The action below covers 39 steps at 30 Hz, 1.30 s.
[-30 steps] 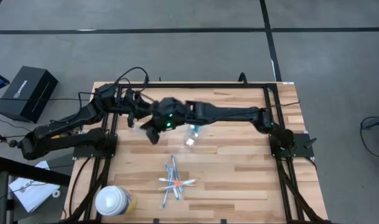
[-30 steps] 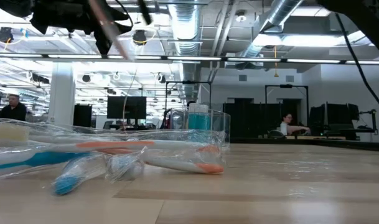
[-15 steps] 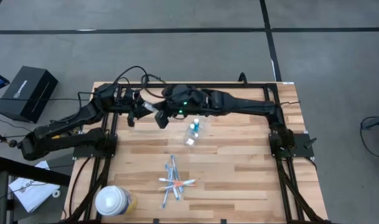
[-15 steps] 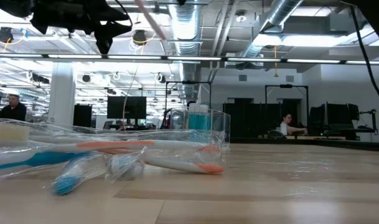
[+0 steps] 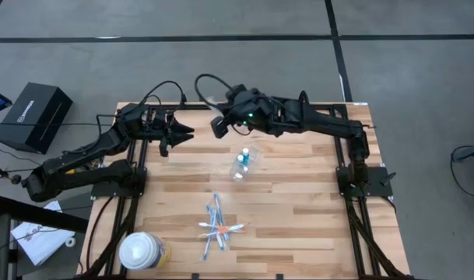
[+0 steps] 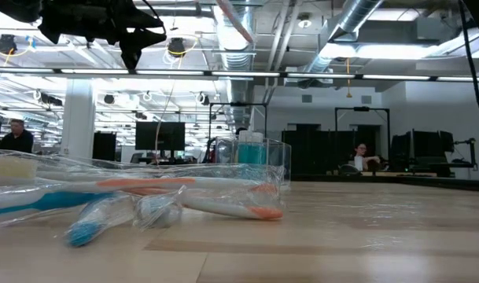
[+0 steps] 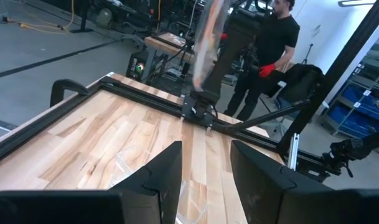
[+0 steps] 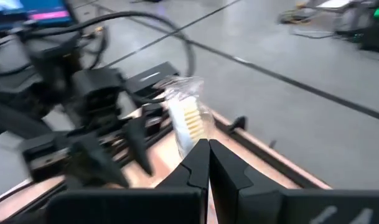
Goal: Pick & Place toothbrushing station
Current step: Put the bottom orange toothbrush into the right section of the transparent organizer
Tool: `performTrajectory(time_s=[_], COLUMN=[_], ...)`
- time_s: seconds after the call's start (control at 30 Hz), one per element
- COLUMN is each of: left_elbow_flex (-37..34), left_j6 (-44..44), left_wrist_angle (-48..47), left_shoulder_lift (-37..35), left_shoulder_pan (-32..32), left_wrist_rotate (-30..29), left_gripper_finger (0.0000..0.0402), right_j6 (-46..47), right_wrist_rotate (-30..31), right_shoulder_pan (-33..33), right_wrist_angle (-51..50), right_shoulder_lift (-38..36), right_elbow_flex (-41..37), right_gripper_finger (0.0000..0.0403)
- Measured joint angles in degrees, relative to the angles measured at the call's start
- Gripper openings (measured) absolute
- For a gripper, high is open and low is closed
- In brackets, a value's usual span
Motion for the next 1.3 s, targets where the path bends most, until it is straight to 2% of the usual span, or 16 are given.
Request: performTrajectory(time_s=[0.4,0.5,0.57,0.67,0.83,0.93,1.03,1.17,1.3], left_elbow_flex=[0.00,0.00,0.00,0.00,0.00,0.00,0.00,0.00,0.00], left_j6=[-0.27,-1.40,-1.62,-1.64,-2.64,-2.83,-2.84,-3.22,-3.41], left_wrist_angle=[-0.03,-0.03,-0.05,-0.07,-0.12,-0.12,-0.14,-0.16,-0.29], left_shoulder_lift=[0.00,0.00,0.00,0.00,0.00,0.00,0.00,-0.02,0.00], left_shoulder_pan=[0.00,0.00,0.00,0.00,0.00,0.00,0.00,0.00,0.00], left_wrist_rotate=[0.20,0.22,0.27,0.28,0.32,0.31,0.31,0.29,0.29], left_gripper_finger=[0.0131,0.0131,0.0131,0.0131,0.0131,0.0131,0.0131,0.0131,0.0131], right_j6=[4.72,6.27,7.21,4.38,2.95,3.36,5.17,5.24,5.15], right_wrist_rotate=[14.43,16.97,17.30,17.50,23.59,26.77,29.43,29.85,29.67], right_shoulder_pan=[2.11,3.22,4.13,6.38,9.22,9.69,10.74,11.22,10.25], right_wrist_angle=[-3.53,-2.07,0.25,11.61,20.68,26.61,36.97,50.62,61.79], right_shoulder_lift=[-0.20,-0.23,-1.30,-3.67,-10.75,-15.96,-21.57,-25.84,-29.13], right_elbow_flex=[0.00,-2.80,-6.68,-12.22,-22.95,-32.27,-43.81,-58.65,-68.07], right_gripper_finger=[0.0000,0.0000,0.0000,0.0000,0.0000,0.0000,0.0000,0.0000,0.0000])
